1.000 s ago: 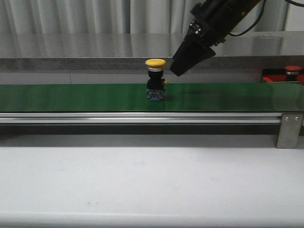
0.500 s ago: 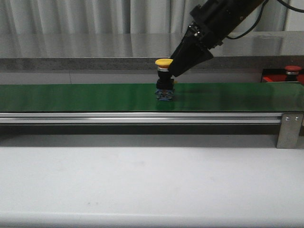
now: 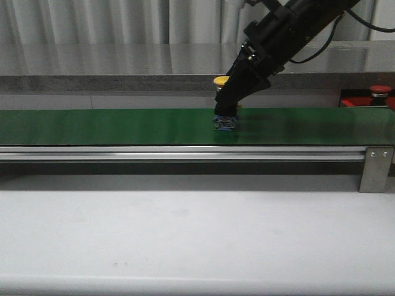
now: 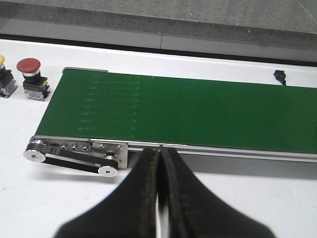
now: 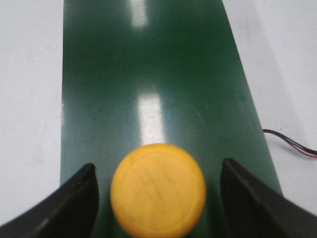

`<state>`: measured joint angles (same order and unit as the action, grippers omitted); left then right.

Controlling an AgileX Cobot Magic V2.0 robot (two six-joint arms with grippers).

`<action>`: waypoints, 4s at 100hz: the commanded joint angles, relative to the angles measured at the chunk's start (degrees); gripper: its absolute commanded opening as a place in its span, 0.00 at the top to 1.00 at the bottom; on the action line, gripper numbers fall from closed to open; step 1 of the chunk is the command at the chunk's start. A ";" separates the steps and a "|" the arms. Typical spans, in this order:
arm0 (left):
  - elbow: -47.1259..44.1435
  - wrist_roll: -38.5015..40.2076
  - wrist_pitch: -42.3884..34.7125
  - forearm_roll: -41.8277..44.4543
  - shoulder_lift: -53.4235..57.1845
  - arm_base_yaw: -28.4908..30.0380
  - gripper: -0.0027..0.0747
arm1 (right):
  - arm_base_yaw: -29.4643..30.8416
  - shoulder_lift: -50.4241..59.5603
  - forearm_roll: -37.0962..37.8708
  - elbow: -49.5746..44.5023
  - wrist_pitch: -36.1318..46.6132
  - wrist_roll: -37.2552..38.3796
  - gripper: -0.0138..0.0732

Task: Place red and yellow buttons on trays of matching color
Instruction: 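Lower the right gripper onto the yellow button on the belt and grasp it, then lift the yellow button and carry it over the yellow tray, then lower the yellow button into the yellow tray and open the right gripper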

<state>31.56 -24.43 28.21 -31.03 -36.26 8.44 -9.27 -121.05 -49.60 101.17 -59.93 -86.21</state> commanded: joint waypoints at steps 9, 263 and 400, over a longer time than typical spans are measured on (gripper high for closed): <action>1.57 -0.07 -3.54 -1.61 0.11 -0.33 0.99 | 0.93 3.50 -3.40 1.22 0.38 -0.58 0.49; 1.57 -0.07 -3.54 -1.61 0.11 -0.33 0.99 | 50.86 47.23 -34.79 -64.00 26.84 -14.31 0.64; 1.57 -0.07 -3.54 -1.61 0.11 -0.33 0.99 | 49.78 28.76 -46.68 -65.03 24.51 -23.91 0.10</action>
<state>31.56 -24.43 28.21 -31.03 -36.26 8.44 40.46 -93.93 -94.02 35.11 -32.27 -109.36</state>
